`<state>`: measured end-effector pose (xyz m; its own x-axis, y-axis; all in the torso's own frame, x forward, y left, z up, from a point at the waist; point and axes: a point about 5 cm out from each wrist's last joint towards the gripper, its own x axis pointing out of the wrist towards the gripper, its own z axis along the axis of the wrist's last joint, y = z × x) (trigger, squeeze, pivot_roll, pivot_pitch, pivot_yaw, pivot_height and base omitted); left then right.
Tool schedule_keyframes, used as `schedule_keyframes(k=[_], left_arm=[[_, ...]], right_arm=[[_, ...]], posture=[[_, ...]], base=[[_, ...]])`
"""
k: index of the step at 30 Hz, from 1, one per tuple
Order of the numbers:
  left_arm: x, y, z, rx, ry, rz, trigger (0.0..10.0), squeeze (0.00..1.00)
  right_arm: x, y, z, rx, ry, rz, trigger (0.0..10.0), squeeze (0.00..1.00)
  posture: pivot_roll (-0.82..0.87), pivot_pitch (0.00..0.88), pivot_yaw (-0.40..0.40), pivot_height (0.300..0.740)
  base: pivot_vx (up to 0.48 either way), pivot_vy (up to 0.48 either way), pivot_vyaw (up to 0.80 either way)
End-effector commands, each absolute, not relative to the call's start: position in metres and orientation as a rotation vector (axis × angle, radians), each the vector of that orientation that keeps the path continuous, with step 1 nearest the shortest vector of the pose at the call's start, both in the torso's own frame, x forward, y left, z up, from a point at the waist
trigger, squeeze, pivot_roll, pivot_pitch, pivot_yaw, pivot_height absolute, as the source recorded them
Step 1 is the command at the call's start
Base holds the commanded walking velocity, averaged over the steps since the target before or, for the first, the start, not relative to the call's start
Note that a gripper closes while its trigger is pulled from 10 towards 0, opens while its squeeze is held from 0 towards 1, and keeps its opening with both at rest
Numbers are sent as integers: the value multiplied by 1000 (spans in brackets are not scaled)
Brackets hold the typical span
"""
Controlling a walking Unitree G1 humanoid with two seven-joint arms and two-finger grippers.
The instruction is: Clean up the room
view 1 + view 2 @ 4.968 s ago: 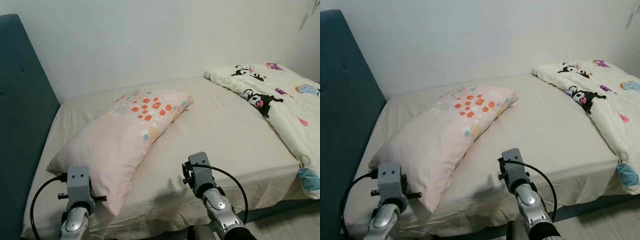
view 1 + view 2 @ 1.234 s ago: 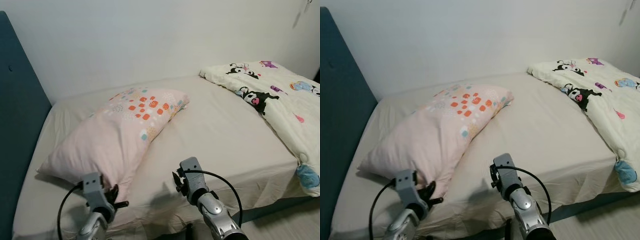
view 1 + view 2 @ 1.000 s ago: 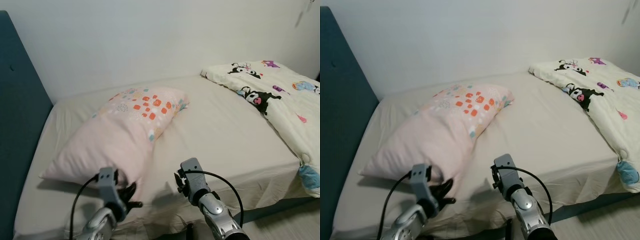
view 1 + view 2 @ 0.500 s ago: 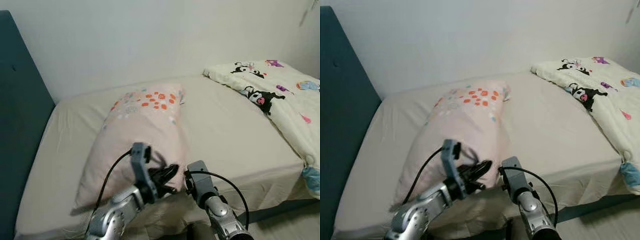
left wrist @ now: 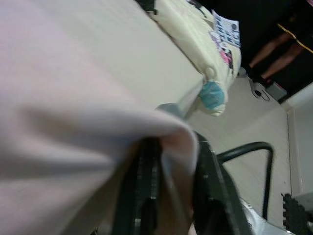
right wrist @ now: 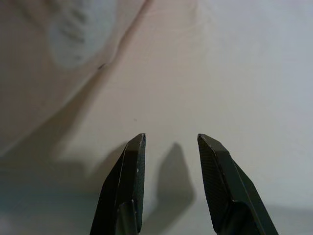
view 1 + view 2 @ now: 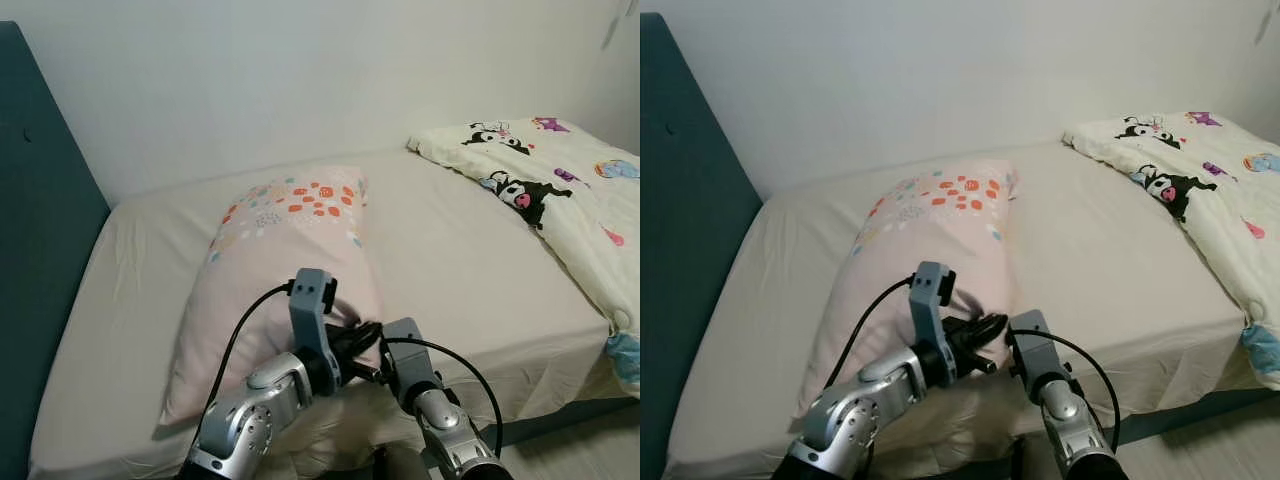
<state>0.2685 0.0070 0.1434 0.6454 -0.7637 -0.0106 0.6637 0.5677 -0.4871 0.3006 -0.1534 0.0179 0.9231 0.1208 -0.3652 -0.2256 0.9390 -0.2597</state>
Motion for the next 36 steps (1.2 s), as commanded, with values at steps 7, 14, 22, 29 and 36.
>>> schedule_keyframes(k=[7,14,22,29,36], left_arm=[[267,-1,157,-490,143,-840,10000,0],[270,31,165,-473,95,-827,10000,0],[276,84,170,-475,25,-664,10000,0],[280,130,150,-360,40,-437,10000,0],[282,177,124,-179,91,-201,10000,0]], right_arm=[[302,-145,17,-301,361,209,10000,0],[303,-144,18,-297,357,208,10000,0],[303,-152,35,-260,191,119,10000,0],[295,-166,63,-232,-32,28,10000,0],[298,-182,100,-213,-204,-61,10000,0]], posture=[[-101,52,11,561],[-94,52,10,561],[-83,53,2,561],[-84,58,6,561],[-92,61,8,561]], base=[[0,0,0],[0,0,0],[0,0,0],[0,0,0],[0,0,0]])
